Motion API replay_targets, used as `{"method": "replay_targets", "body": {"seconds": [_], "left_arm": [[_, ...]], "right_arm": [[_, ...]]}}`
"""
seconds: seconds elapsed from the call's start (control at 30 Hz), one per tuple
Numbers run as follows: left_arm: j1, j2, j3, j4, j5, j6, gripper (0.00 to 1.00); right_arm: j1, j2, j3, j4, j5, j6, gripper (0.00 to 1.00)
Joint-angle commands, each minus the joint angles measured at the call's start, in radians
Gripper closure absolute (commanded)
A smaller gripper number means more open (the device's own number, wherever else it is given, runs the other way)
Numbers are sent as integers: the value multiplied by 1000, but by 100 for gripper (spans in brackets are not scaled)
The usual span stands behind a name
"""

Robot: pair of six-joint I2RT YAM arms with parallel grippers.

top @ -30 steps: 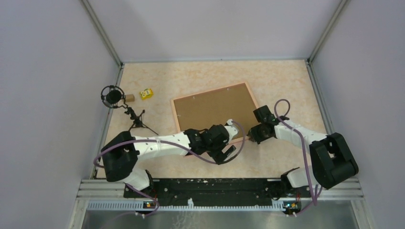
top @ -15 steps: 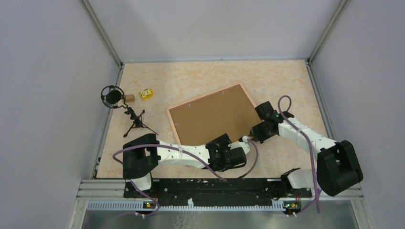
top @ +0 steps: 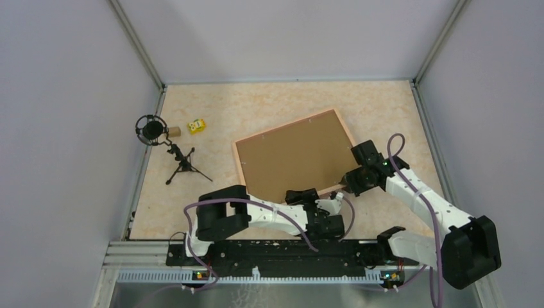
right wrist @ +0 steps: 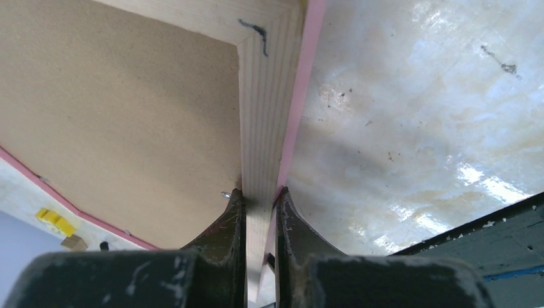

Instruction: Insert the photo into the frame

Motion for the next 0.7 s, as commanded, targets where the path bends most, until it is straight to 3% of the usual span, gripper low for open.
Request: {"method": "replay_targets", "body": {"seconds": [0.0,0.2,0.27,0.3,0.33,0.43,0.67], "left_arm": [[-25,40,62,-198,-237,-136,45],[-46,34,126,-319,-288,-217,66],[-46,7,137,-312,-265,-198,84],[-46,-10,142,-312,-256,-192,96],[-46,-29,145,-311,-245,-188,100],[-47,-90,157,-286,-218,-145,100],[-44,-251,232,-82,-86,98,100]], "right_arm": [[5,-70,30,81,-14,49,100],[5,-90,44,83,5,-3,100],[5,-98,73,54,50,-54,98],[5,-102,88,41,78,-95,86],[5,-108,103,28,105,-146,73],[5,-139,144,34,181,-299,45],[6,-339,310,143,198,-833,15]]}}
